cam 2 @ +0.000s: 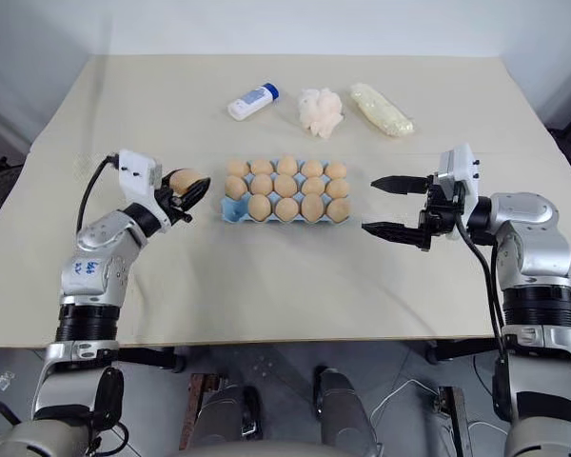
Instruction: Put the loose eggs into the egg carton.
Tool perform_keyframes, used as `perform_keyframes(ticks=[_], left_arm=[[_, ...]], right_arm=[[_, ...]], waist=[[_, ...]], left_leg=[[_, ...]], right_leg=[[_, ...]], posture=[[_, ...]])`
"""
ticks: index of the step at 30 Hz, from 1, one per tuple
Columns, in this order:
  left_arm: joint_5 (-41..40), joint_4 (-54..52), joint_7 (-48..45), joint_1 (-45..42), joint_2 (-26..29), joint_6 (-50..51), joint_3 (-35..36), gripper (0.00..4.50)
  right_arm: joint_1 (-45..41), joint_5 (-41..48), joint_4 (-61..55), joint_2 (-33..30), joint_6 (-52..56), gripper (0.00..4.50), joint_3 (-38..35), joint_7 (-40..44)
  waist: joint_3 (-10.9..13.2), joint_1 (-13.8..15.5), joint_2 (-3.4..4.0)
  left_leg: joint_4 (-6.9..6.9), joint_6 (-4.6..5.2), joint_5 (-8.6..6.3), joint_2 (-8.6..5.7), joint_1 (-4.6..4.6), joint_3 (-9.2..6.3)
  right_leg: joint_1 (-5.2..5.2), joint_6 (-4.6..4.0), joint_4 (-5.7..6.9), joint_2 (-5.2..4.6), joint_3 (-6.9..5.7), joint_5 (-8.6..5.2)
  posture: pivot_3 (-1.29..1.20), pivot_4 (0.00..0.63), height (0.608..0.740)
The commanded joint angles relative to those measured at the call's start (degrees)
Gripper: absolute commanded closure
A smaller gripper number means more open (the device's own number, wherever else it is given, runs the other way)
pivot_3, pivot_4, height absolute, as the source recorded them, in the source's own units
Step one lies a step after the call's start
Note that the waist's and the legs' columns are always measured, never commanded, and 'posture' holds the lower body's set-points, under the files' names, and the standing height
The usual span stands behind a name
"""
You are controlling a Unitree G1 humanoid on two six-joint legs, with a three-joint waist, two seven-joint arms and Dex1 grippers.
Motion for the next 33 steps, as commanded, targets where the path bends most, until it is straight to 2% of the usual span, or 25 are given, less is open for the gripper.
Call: perform_keyframes(ticks=[1, 8, 19, 21, 22, 27, 33], left_arm=[[-1.38, -1.07, -6.51, -3.12, 1.29, 2.65, -3.37, 2.52], [0.59, 8.04, -12.71, -6.64, 0.63, -0.67, -6.78, 2.52], [2.24, 17.17, -11.67, -10.37, -0.86, -6.04, -5.62, 2.52], [2.56, 18.46, -11.29, -10.94, -1.15, -7.10, -5.49, 1.80], [2.82, 18.70, -11.24, -11.16, -1.02, -6.64, -5.73, 1.62], [2.17, 17.18, -11.35, -11.21, -0.50, -6.24, -5.07, 0.03], [0.03, 13.45, -12.00, -9.82, 0.71, -4.11, -3.21, 0.01]], right_arm=[[0.81, 1.34, -2.77, -0.55, -0.51, 0.00, -2.67, -1.36], [4.06, 1.89, -5.71, -0.30, -0.55, 0.00, -3.95, -3.92], [8.11, 3.28, -10.14, -0.46, 0.44, 0.00, -5.00, -7.57], [8.03, 3.10, -10.11, -0.54, 0.61, 0.00, -4.70, -8.03], [7.77, 3.01, -9.87, -0.57, 0.62, 0.00, -4.59, -8.08], [6.64, 2.81, -8.91, -0.78, 0.21, 0.00, -4.52, -7.83], [5.96, 2.47, -8.16, -0.72, -0.10, 0.00, -4.29, -7.67]], waist=[[0.00, 0.00, 0.00], [0.01, -0.24, 0.02], [0.02, -0.04, 0.02], [0.02, -0.06, 0.02], [0.02, -0.12, 0.02], [0.02, -0.10, 0.02], [0.02, -0.10, 0.02]], left_leg=[[0.02, 0.00, 0.00, 0.00, 0.01, 0.00], [0.06, -0.01, 0.00, 0.02, 0.02, 0.00], [0.25, 0.04, -0.02, 0.00, -0.03, -0.05], [0.25, 0.04, -0.01, 0.00, -0.03, -0.06], [0.25, 0.04, -0.01, 0.01, -0.03, -0.06], [0.26, 0.04, -0.01, 0.01, -0.02, -0.06], [0.26, 0.04, -0.01, 0.01, -0.04, -0.06]], right_leg=[[0.01, 0.00, 0.02, 0.00, 0.00, 0.00], [-0.01, 0.00, 0.08, 0.05, 0.04, 0.00], [0.01, 0.02, 0.14, 0.02, 0.06, 0.01], [0.01, 0.01, 0.16, 0.03, 0.05, 0.01], [0.01, 0.01, 0.16, 0.03, 0.05, 0.01], [0.01, 0.01, 0.18, 0.03, 0.06, 0.01], [0.01, 0.02, 0.17, 0.03, 0.05, 0.01]], posture=[[0.00, 0.150, 0.740], [0.00, 0.150, 0.740], [0.00, 0.150, 0.740], [0.00, 0.150, 0.740], [0.00, 0.150, 0.740], [0.00, 0.150, 0.740], [0.00, 0.150, 0.740]])
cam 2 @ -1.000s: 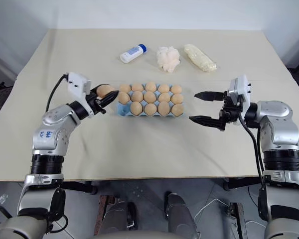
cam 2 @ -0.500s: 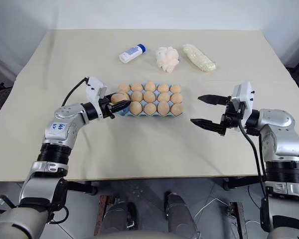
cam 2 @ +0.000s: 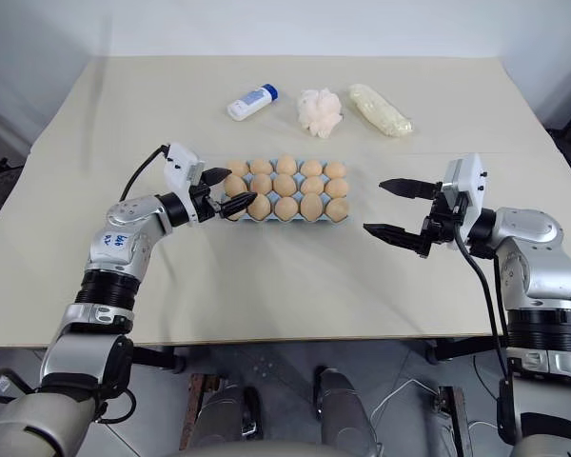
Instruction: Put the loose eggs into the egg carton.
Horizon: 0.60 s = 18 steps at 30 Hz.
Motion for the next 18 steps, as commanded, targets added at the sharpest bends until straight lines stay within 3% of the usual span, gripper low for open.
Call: perform_keyframes(ticks=[1, 8, 18], left_arm=[[-3.31, -5.61, -0.67, -0.03, 1.57, 2.67, 3.50, 0.01], [-11.83, -14.59, -10.44, 6.39, 9.90, 10.21, 9.59, 0.01], [-11.56, -14.48, -18.57, 15.05, 19.18, 8.63, 11.28, 0.01]], right_arm=[[-1.29, 0.43, -0.14, -0.84, -0.98, 0.00, -1.52, 0.24], [-1.70, 0.27, 1.09, -1.34, -1.17, 0.00, -1.48, 1.49], [-1.71, -1.23, 6.05, -1.21, -2.61, 0.00, -0.23, 4.47]], waist=[[0.00, -0.06, 0.00], [0.01, -0.51, 0.02], [0.01, -0.07, 0.03]], left_leg=[[0.00, 0.00, 0.00, 0.00, 0.00, 0.00], [-0.03, -0.02, 0.00, 0.05, 0.06, 0.03], [0.04, -0.01, 0.00, 0.02, 0.04, 0.02]], right_leg=[[0.00, 0.00, 0.00, 0.00, 0.00, 0.00], [-0.01, -0.03, 0.09, 0.03, 0.00, -0.02], [0.00, -0.06, 0.06, -0.03, 0.00, -0.03]], posture=[[0.00, 0.150, 0.740], [0.00, 0.150, 0.740], [0.00, 0.150, 0.740]])
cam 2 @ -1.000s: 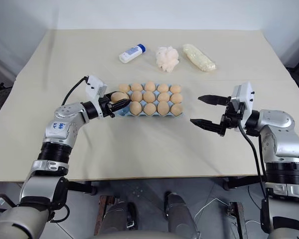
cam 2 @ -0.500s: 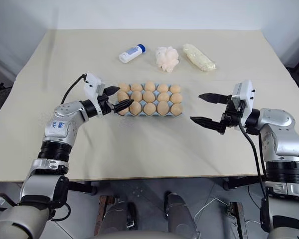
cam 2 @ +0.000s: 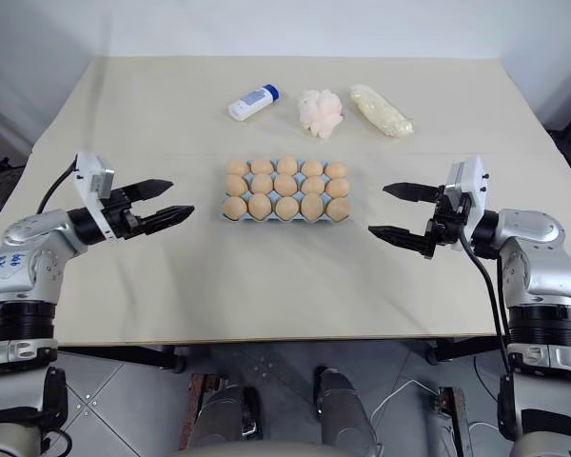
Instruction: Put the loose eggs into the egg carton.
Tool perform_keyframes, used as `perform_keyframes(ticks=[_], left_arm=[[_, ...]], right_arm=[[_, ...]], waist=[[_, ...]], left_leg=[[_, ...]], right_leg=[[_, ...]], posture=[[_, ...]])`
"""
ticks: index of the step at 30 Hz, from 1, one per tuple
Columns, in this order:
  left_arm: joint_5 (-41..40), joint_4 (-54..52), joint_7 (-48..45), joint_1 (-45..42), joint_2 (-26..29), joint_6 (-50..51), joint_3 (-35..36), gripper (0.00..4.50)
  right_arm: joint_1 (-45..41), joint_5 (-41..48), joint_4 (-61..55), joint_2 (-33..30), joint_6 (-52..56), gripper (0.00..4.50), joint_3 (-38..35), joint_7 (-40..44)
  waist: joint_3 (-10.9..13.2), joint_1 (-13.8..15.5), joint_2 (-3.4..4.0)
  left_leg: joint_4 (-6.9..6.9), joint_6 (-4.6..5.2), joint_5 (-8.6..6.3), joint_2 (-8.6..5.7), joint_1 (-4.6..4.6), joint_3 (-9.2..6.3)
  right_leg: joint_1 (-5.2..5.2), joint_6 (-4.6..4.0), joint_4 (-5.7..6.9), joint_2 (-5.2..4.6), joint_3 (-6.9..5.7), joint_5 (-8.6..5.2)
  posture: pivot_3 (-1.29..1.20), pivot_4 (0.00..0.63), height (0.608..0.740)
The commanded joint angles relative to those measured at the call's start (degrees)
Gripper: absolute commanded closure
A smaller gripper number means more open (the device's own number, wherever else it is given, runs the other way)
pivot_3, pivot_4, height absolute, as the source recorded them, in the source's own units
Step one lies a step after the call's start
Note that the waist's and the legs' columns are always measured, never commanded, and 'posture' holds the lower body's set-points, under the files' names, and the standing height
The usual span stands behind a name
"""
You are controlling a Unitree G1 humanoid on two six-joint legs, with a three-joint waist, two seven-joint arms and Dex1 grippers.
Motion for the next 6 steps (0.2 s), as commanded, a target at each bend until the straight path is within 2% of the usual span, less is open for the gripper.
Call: perform_keyframes(ticks=[1, 6], left_arm=[[-0.72, -1.59, -3.27, 2.10, 3.44, -0.93, 1.30, 0.01], [-1.15, -1.13, -5.78, 3.72, 5.99, -0.33, 1.64, 0.01]], right_arm=[[-0.49, -0.25, 0.82, -0.86, -1.67, 0.00, -0.60, 1.60], [-0.84, -0.71, 2.14, -0.82, -2.34, 0.00, -0.73, 2.10]], waist=[[0.00, -0.03, 0.00], [0.01, -0.08, 0.02]], left_leg=[[0.00, 0.00, -0.01, 0.01, -0.01, 0.00], [-0.03, -0.01, -0.04, 0.05, 0.00, 0.01]], right_leg=[[0.00, 0.00, -0.01, 0.00, 0.00, 0.00], [-0.03, -0.07, 0.00, 0.02, -0.02, -0.04]], posture=[[0.00, 0.150, 0.740], [0.00, 0.150, 0.740]])
